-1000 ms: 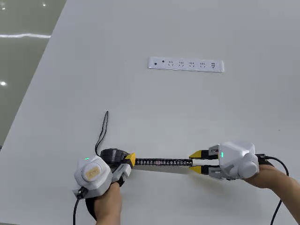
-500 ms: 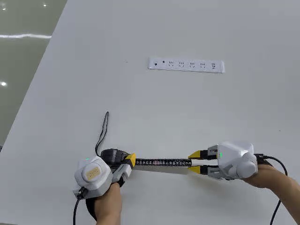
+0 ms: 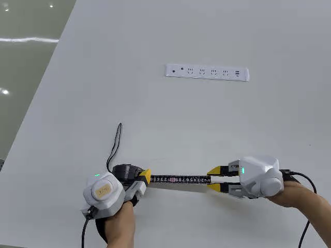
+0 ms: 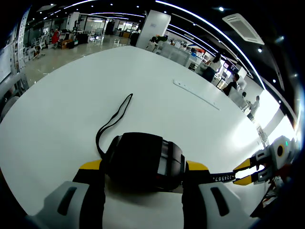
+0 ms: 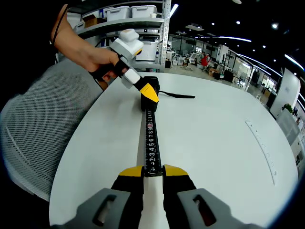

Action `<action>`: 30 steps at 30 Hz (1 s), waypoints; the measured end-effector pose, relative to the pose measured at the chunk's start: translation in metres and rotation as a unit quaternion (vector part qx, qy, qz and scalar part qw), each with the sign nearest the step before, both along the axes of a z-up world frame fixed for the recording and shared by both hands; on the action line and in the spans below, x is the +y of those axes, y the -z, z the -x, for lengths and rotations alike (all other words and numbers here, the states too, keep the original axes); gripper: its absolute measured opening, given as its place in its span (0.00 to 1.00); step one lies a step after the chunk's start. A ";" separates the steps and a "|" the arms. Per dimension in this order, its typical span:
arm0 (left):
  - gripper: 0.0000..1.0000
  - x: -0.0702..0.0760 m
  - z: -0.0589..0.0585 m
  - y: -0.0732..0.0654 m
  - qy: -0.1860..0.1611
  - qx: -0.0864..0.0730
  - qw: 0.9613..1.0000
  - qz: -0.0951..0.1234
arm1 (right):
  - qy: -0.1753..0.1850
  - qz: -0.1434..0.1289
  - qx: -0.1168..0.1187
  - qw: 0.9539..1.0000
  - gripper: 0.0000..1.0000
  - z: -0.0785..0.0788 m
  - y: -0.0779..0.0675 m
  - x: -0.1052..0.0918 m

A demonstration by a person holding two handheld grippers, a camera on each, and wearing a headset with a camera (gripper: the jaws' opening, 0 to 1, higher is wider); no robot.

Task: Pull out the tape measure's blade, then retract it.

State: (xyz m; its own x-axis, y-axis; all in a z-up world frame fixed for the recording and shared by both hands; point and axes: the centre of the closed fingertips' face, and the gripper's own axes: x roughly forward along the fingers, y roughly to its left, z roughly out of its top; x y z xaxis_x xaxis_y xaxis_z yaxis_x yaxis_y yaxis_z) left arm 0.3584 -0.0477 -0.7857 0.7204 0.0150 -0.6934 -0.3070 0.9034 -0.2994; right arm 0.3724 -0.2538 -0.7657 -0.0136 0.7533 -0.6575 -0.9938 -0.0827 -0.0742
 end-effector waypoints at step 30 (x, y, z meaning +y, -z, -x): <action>0.63 0.001 -0.001 0.000 -0.002 -0.002 1.000 0.006 | -0.009 -0.003 0.002 1.000 0.13 -0.002 0.000 0.010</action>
